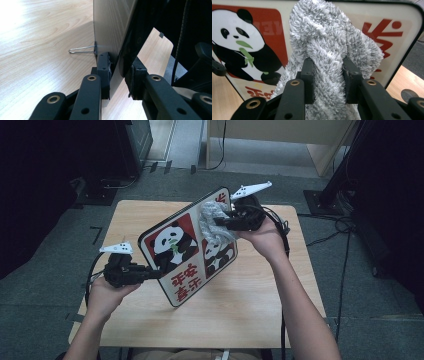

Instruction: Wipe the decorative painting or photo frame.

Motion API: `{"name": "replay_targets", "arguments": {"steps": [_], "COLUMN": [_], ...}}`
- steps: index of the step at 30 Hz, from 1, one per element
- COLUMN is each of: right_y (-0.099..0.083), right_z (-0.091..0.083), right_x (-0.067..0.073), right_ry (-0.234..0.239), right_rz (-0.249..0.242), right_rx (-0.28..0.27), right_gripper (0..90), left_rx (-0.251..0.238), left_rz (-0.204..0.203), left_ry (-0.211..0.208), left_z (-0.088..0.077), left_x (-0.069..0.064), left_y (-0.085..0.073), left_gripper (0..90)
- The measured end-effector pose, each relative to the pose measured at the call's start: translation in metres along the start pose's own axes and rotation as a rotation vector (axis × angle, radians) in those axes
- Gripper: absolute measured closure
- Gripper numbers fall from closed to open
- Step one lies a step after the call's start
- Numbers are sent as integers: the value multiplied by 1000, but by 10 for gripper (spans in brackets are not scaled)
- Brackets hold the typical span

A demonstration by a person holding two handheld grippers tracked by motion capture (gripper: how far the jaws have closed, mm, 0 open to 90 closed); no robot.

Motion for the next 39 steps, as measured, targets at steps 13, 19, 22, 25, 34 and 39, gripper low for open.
{"name": "replay_targets", "arguments": {"steps": [13, 19, 22, 25, 34, 39], "right_y": [-14, -22, -24, -26, -34, -36], "right_z": [6, 10, 11, 12, 16, 18], "right_x": [-2, -1, -1, -1, -2, -3], "right_ry": [12, 14, 17, 19, 30, 35], "right_rz": [10, 19, 21, 26, 8, 8], "right_rx": [8, 9, 9, 5, 8, -2], "right_gripper": [686, 685, 685, 685, 684, 684], "left_rx": [0, 0, 1, -1, -1, 0], "left_rz": [0, 1, 2, 2, 3, 4], "left_ry": [-5, -5, -5, -7, -9, -6], "left_z": [0, 0, 0, 0, 0, 0], "left_x": [1, 1, 1, 1, 1, 1], "left_y": [0, 0, -1, -1, -1, -1], "left_gripper": [753, 754, 754, 753, 753, 753]}}
Point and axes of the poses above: each handheld gripper's, and its own axes: z roughly forward along the jaws, y roughly out of its top, x roughly to its left, the point moved 3 cm from there along z, roughly forward along the jaws, and after that the axes turned 4 degrees about x, right-handed, at the moved point
